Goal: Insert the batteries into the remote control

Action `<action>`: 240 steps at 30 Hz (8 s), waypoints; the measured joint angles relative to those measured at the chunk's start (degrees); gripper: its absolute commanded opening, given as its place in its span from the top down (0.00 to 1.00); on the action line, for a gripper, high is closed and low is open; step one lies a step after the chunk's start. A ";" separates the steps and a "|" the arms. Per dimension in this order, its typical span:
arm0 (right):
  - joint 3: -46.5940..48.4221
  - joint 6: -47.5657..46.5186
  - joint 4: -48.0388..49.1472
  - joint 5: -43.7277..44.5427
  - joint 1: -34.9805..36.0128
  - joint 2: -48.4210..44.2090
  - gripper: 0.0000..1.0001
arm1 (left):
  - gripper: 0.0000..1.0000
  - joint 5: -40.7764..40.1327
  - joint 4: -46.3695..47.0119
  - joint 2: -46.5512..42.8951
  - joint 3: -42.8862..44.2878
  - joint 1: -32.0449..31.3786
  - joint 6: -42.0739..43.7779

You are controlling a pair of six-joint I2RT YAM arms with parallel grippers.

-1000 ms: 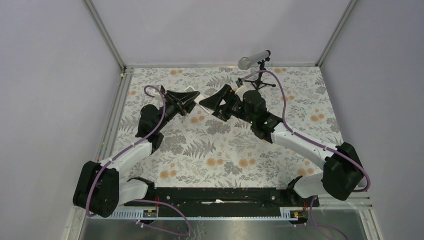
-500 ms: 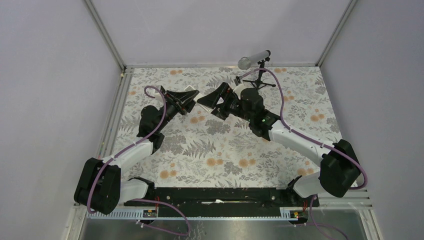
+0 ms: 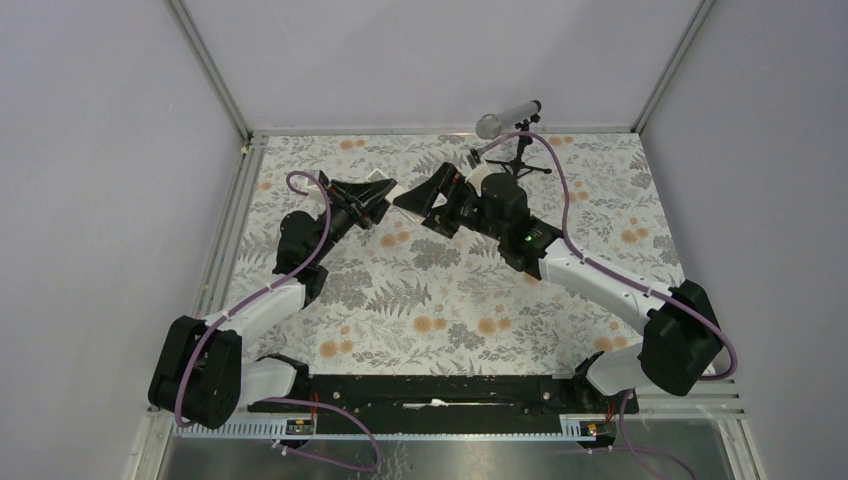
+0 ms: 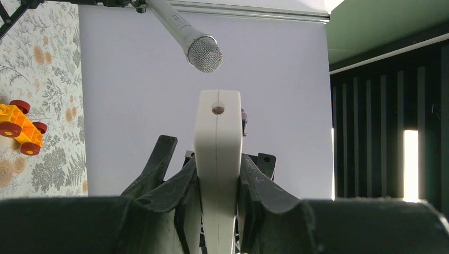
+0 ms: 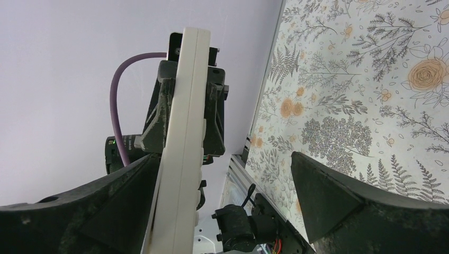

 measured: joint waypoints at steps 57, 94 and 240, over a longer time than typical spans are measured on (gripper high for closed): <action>0.98 -0.15 8.70 1.22 -0.70 3.52 0.83 | 1.00 -9.73 -7.69 0.20 3.19 -0.24 5.05; 5.57 3.61 5.42 -5.14 -1.68 7.28 0.74 | 1.00 -13.70 -20.70 -4.13 8.79 -1.40 19.17; -14.91 -25.66 -47.58 36.72 -4.20 -43.12 0.00 | 0.01 -26.93 -111.71 -36.22 33.53 -0.52 71.45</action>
